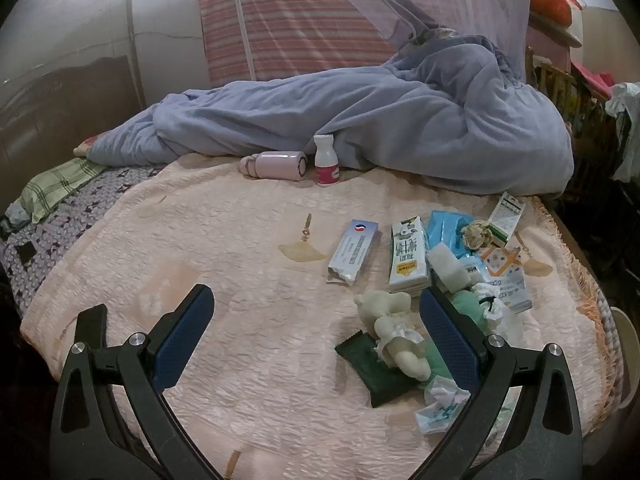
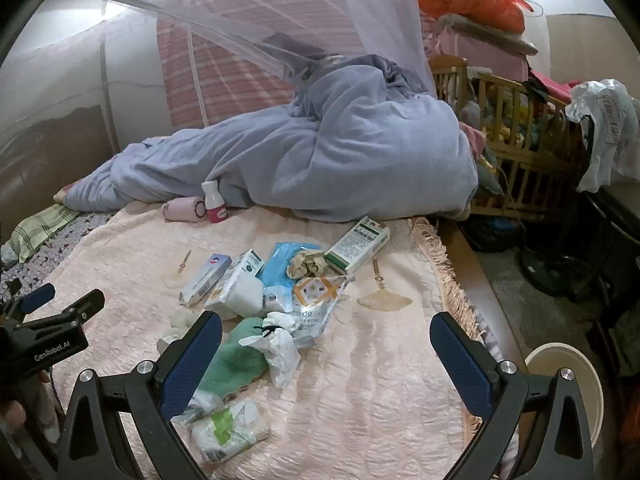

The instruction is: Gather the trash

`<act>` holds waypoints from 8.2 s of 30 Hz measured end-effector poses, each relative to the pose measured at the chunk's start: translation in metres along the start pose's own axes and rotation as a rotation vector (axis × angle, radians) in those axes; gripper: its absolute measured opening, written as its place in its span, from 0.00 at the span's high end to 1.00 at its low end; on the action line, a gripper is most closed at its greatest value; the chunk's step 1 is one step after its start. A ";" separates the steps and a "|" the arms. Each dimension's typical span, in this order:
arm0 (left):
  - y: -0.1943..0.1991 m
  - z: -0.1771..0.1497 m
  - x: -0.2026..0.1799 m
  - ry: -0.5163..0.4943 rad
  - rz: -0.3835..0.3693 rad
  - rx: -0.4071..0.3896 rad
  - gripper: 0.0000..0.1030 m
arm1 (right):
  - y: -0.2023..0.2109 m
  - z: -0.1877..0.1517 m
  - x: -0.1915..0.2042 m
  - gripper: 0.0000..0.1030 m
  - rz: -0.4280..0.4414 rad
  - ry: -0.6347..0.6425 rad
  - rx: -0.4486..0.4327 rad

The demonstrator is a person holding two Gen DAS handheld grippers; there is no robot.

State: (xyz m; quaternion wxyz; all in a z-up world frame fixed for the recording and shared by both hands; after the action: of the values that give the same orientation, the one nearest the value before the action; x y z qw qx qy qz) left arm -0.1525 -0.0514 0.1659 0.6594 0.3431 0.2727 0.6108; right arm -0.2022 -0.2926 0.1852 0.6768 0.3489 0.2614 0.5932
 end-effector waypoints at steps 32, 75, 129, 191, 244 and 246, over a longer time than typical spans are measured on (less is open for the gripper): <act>-0.001 0.000 -0.002 0.012 -0.043 0.001 0.01 | -0.006 0.000 0.003 0.00 -0.011 0.018 0.012; -0.007 -0.007 0.031 0.056 -0.055 0.004 0.01 | -0.020 -0.006 0.003 0.00 0.041 0.030 0.065; -0.058 0.030 -0.028 -0.106 -0.429 0.303 0.77 | -0.120 -0.013 -0.001 0.52 0.308 0.024 0.323; 0.014 -0.020 -0.351 -0.545 -0.600 0.333 0.64 | -0.007 -0.152 -0.317 0.55 -0.009 -0.509 0.238; -0.045 -0.053 -0.072 -0.244 -0.413 0.402 0.64 | -0.077 -0.065 -0.013 0.39 0.448 0.119 0.428; -0.049 -0.054 -0.075 -0.245 -0.420 0.410 0.64 | -0.074 -0.066 -0.018 0.39 0.447 0.110 0.424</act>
State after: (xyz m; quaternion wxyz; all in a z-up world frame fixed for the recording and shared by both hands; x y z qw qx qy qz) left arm -0.1721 -0.1198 0.0893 0.7162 0.4759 0.3736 0.3479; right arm -0.2100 -0.3033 0.0850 0.4267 0.4983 0.3324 0.6776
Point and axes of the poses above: each gripper's, at about its wrist camera, not at the fingertips, and y roughly against the way its jaws point, x to its left, z to its top, the point moved 1 cm from there along -y, roughly the way its jaws point, and after that the axes turned 14 degrees about x, right-handed, at the moved point
